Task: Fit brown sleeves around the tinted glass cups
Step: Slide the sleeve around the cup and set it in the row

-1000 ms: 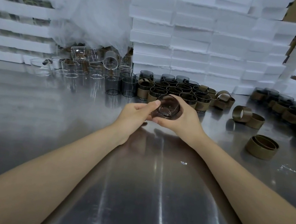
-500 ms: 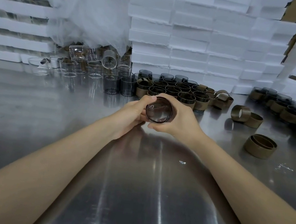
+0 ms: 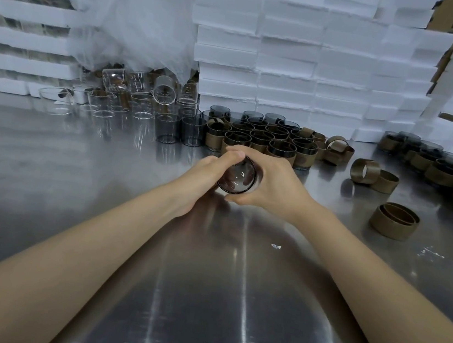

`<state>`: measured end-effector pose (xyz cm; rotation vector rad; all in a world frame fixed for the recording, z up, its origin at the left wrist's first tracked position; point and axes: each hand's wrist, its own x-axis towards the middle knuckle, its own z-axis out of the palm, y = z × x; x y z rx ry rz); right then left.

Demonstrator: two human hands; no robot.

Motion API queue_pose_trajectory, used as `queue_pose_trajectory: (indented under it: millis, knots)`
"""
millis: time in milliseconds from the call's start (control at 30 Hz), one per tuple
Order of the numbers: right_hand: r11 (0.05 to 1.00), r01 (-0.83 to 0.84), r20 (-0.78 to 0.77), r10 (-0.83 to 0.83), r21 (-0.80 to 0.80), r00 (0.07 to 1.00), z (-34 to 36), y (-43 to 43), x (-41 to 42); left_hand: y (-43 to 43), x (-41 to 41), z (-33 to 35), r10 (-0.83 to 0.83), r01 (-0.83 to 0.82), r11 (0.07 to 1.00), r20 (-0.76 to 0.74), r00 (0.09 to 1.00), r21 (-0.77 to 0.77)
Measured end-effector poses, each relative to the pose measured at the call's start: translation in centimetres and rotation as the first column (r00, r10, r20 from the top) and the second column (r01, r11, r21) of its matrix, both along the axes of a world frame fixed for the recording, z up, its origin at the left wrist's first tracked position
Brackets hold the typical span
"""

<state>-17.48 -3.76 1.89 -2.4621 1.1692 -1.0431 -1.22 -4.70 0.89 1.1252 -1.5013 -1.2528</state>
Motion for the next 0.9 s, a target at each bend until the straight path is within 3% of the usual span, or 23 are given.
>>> queue_pose_trajectory:
  millis: [400,700,900]
  knots:
    - [0.992,0.117,-0.158,-0.124,-0.055,0.980,0.18,0.20,0.21,-0.01,-0.40,-0.38,0.055,-0.056,0.998,0.050,0.997,0.007]
    - [0.985,0.150,-0.161,-0.162,-0.081,0.974,-0.48,-0.03,0.16,0.42,-0.58,-0.33,0.052,-0.047,0.998,0.126,0.991,-0.040]
    - [0.996,0.070,-0.017,-0.069,0.064,0.997,-0.77,-0.56,-0.34,0.73,-0.59,-0.29,0.000,0.020,0.996,0.218,0.976,-0.090]
